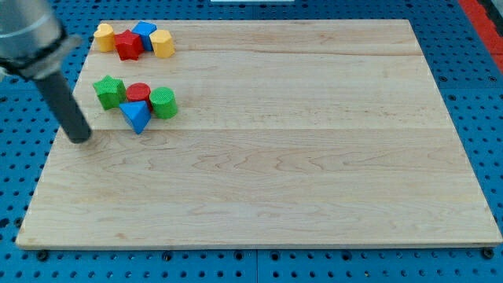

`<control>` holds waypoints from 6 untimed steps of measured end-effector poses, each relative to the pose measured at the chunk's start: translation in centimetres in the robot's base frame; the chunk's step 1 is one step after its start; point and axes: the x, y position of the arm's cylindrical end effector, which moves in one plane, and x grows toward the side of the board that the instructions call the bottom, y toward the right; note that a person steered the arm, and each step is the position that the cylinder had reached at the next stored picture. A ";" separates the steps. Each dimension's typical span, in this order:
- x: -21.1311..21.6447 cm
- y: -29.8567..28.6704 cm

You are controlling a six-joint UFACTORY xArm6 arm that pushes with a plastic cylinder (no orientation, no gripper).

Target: Move the green circle towards center right

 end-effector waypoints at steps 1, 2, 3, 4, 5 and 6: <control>-3.8 4.1; -3.9 14.7; -4.0 21.4; -5.3 16.7; -8.6 16.8; -7.7 25.9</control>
